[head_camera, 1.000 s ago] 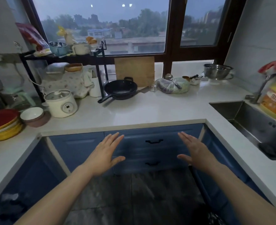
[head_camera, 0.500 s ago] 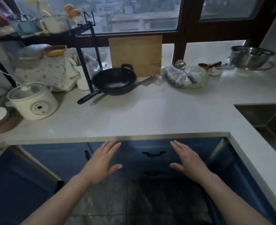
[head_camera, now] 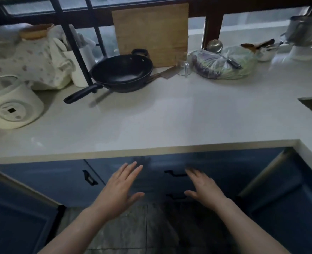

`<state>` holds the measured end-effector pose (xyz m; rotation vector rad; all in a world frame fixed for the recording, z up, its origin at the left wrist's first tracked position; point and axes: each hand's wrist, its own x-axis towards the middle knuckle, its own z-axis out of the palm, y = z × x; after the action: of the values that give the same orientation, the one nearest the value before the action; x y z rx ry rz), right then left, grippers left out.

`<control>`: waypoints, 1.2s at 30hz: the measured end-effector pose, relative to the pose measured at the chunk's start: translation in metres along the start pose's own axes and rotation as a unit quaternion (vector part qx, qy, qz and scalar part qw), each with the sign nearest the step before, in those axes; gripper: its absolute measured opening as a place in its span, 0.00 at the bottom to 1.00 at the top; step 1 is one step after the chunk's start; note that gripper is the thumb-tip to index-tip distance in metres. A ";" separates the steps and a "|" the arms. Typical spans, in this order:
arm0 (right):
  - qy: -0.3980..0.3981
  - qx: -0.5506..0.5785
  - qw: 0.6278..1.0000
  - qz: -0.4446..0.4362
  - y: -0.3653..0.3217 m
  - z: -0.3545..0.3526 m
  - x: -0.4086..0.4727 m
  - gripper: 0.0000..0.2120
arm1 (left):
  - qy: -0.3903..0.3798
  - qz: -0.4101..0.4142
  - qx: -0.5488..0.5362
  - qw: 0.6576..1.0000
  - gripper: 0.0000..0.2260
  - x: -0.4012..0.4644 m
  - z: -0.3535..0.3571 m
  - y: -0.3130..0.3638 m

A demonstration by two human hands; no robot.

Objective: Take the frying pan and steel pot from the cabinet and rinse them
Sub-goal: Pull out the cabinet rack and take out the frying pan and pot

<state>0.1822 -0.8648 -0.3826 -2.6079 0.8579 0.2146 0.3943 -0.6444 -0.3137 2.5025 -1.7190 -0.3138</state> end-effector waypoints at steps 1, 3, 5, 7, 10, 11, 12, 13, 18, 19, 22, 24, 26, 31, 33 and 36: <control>-0.005 0.001 1.000 0.002 0.000 0.008 0.008 0.40 | 0.000 -0.003 -0.003 1.000 0.42 0.001 0.006 -0.003; -0.015 -0.001 1.000 0.003 0.000 0.025 0.023 0.40 | 0.002 -0.012 -0.011 1.000 0.40 0.001 0.018 -0.011; -0.024 -0.005 1.000 0.003 0.001 0.041 0.036 0.41 | 0.002 -0.021 -0.014 1.000 0.38 0.000 0.028 -0.018; -0.027 0.000 1.000 0.005 0.001 0.057 0.047 0.41 | 0.003 -0.027 -0.014 1.000 0.37 -0.003 0.036 -0.024; -0.029 0.000 1.000 0.008 0.005 0.076 0.058 0.41 | 0.001 -0.034 -0.011 0.999 0.36 -0.009 0.043 -0.029; -0.028 -0.001 1.000 0.009 0.006 0.080 0.062 0.41 | -0.001 -0.037 -0.014 0.999 0.36 -0.011 0.044 -0.030; -0.026 -0.002 1.000 0.012 0.007 0.083 0.066 0.41 | -0.002 -0.039 -0.016 0.999 0.36 -0.013 0.046 -0.031; -0.027 0.000 1.000 0.015 0.008 0.085 0.069 0.40 | -0.002 -0.041 -0.018 0.999 0.36 -0.014 0.047 -0.032; -0.009 0.031 0.999 0.041 0.005 0.096 0.077 0.40 | 0.008 -0.034 -0.029 0.999 0.39 -0.016 0.056 -0.040; -0.002 0.042 0.998 0.047 0.003 0.099 0.077 0.41 | 0.010 -0.034 -0.031 0.999 0.39 -0.017 0.058 -0.040; 0.014 0.051 0.997 0.056 0.000 0.105 0.075 0.41 | 0.020 -0.029 -0.030 0.999 0.38 -0.018 0.059 -0.039; 0.012 0.047 0.997 0.060 0.000 0.106 0.071 0.41 | 0.025 -0.026 -0.025 0.999 0.37 -0.020 0.057 -0.039; 0.016 0.052 0.997 0.060 0.001 0.110 0.066 0.41 | 0.028 -0.023 -0.033 0.999 0.36 -0.022 0.054 -0.039; 0.019 0.060 0.996 0.063 0.001 0.121 0.048 0.41 | 0.040 -0.018 -0.032 0.999 0.35 -0.029 0.049 -0.036; 0.025 0.059 0.996 0.062 0.001 0.122 0.041 0.41 | 0.041 -0.016 -0.033 0.998 0.34 -0.033 0.050 -0.034; 0.028 0.037 0.997 0.056 -0.002 0.127 0.026 0.42 | 0.044 -0.014 -0.032 0.998 0.34 -0.038 0.049 -0.032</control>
<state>0.2010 -0.8259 -0.5049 -2.5104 1.0135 0.1379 0.3999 -0.5957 -0.3635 2.4586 -1.6173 -0.2532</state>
